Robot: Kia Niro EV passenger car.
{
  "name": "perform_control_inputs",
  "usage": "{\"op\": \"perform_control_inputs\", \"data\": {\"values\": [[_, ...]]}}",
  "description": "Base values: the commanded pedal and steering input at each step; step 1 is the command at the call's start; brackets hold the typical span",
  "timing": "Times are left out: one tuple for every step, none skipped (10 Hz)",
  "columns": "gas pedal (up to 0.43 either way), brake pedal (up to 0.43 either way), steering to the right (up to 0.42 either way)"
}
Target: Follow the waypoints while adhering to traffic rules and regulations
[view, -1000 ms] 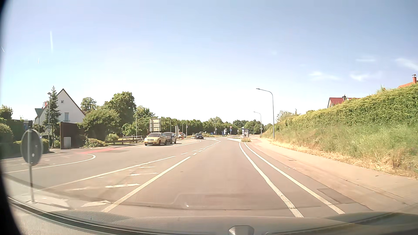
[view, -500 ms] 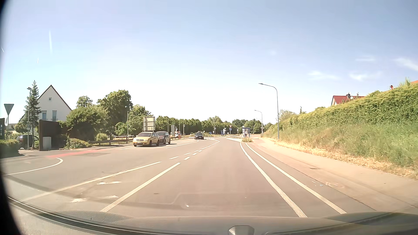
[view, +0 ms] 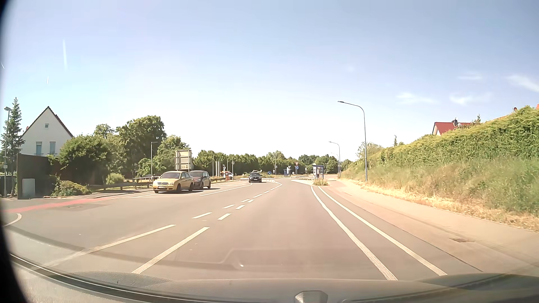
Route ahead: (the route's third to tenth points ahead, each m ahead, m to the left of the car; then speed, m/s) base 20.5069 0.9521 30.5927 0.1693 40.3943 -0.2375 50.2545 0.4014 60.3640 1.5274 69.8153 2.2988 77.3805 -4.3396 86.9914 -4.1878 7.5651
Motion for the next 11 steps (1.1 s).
{"op": "perform_control_inputs", "data": {"values": [[0.047,0.03,0.003],[0.039,0.03,0.003],[0.039,0.03,0.003],[0.039,0.03,0.003],[0.039,0.03,0.003],[0.039,0.03,0.003],[0.039,0.03,0.003],[0.039,0.03,0.003],[0.039,0.03,0.003],[0.039,0.03,0.003],[0.039,0.03,0.003]]}}
